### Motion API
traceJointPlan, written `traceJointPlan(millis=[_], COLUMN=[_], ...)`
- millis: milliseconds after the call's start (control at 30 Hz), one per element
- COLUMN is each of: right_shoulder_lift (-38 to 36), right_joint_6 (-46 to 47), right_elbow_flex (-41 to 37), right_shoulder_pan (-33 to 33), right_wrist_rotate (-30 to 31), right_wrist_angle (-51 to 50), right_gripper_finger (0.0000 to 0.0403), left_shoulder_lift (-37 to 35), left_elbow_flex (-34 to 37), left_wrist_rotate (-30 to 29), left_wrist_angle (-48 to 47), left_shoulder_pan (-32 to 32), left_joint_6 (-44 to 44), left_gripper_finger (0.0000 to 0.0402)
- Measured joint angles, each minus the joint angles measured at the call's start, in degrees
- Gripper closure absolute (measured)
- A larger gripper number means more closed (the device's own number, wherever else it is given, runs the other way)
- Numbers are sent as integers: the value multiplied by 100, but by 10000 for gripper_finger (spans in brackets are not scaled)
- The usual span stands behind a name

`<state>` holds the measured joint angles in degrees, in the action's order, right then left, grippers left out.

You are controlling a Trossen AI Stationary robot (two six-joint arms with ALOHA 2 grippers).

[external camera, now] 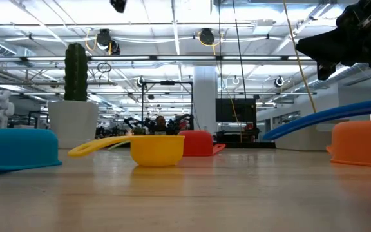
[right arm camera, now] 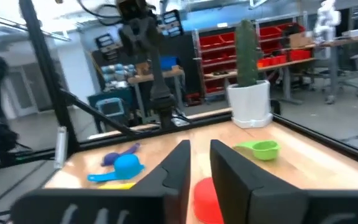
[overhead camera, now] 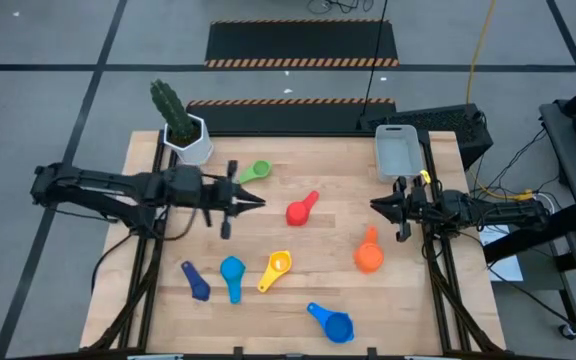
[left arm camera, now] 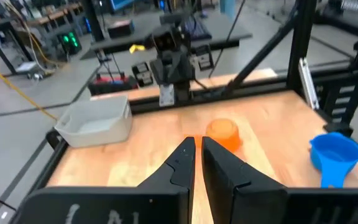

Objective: Nest measuring cups in basket
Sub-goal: Put the orange measuring cup in the gray bin

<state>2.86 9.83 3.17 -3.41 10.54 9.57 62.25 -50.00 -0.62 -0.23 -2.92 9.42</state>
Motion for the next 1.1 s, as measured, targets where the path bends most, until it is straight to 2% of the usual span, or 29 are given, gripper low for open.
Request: traceJointPlan(millis=[200, 367, 567, 833, 1100], right_shoulder_lift=[687, 1900, 3466, 5064, 5637], right_joint_6=[-167, -154, -97, 869, 2204], right_elbow_flex=[831, 1938, 3054, 3696, 4090], right_shoulder_pan=[1, -3, -7, -539, -1117], right_wrist_rotate=[55, 153, 144, 123, 128], right_wrist_angle=[-518, -1698, -2934, -4185, -4933], right_gripper_finger=[306, 282, 275, 275, 275], left_shoulder_lift=[613, 953, 1199, 1321, 1321], left_elbow_flex=[-252, -411, -426, -426, -425], left_wrist_rotate=[2, 2, 4, 7, 9], left_wrist_angle=[-6, 37, 86, 29, 43], left_shoulder_pan=[0, 0, 0, 0, 0], left_joint_6=[150, 154, 296, 248, 83], left_gripper_finger=[369, 369, 369, 369, 369])
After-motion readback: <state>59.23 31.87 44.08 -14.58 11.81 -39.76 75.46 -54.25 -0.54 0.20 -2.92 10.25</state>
